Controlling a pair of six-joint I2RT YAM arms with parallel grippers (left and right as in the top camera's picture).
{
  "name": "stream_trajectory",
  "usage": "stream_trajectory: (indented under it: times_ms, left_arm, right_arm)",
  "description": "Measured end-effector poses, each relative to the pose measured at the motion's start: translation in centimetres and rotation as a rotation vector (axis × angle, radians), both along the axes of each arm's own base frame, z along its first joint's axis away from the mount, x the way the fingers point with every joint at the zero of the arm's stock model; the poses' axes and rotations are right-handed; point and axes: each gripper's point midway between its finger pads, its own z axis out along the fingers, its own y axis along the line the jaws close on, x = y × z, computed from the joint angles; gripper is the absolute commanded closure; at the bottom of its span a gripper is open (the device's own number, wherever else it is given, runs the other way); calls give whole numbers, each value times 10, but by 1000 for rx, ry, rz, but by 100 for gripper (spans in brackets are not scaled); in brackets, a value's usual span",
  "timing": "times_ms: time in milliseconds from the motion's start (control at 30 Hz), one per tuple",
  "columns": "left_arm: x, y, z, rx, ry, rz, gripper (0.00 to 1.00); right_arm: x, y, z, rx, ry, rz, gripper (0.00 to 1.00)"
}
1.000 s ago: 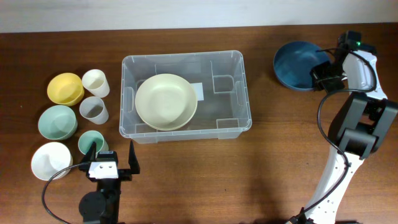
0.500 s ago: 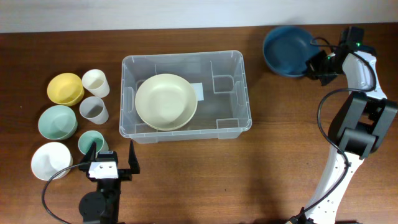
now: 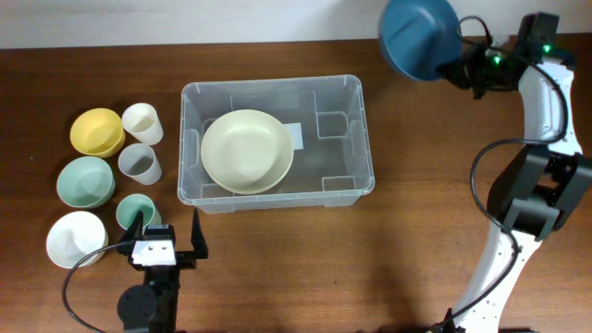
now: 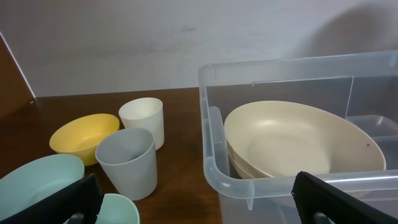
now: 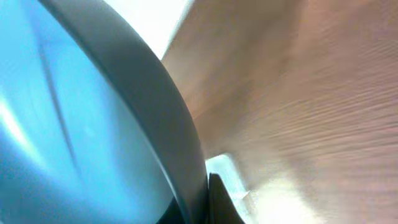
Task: Pack container
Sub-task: 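Lift the teal bowl and carry it over the bin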
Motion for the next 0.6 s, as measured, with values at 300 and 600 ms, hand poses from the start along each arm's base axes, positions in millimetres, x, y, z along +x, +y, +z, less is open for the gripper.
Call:
stream_trajectory:
  times_ms: [300, 600]
  left_arm:
    - [0, 0, 0, 0, 0, 0, 1]
    - [0, 0, 0, 0, 0, 0, 0]
  right_arm:
    - [-61, 173, 106, -188, -173, 319, 96]
    - [-110, 280, 62, -423, -122, 503, 96]
